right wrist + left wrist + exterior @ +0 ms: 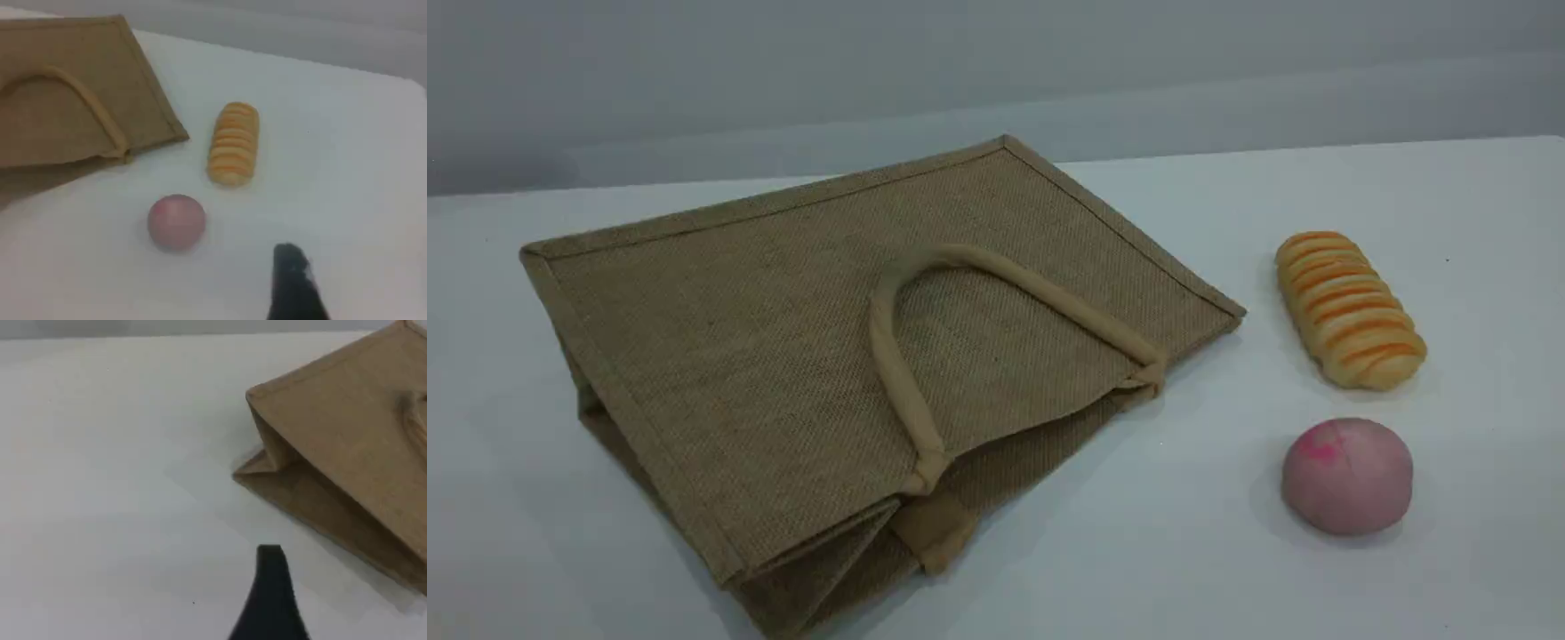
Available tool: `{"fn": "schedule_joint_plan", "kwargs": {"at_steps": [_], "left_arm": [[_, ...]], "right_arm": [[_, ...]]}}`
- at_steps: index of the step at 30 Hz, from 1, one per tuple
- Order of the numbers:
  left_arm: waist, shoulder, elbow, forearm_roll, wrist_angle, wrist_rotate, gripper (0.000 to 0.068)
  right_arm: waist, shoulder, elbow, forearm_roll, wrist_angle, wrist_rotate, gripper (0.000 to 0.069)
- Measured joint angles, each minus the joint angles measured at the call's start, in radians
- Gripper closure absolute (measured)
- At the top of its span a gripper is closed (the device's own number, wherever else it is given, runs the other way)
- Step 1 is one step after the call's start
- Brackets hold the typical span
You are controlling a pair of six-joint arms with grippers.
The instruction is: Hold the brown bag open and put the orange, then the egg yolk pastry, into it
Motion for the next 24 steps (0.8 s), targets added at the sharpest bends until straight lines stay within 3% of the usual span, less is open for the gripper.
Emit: {"fn": "schedule_joint_plan", "kwargs": {"at_steps": [24], "left_arm": [[0.001, 0.0, 0.0, 0.0, 0.0, 0.0, 0.018]], "right_arm": [[0.02, 0.0, 0.0, 0.0, 0.0, 0.0, 0.0449]]}}
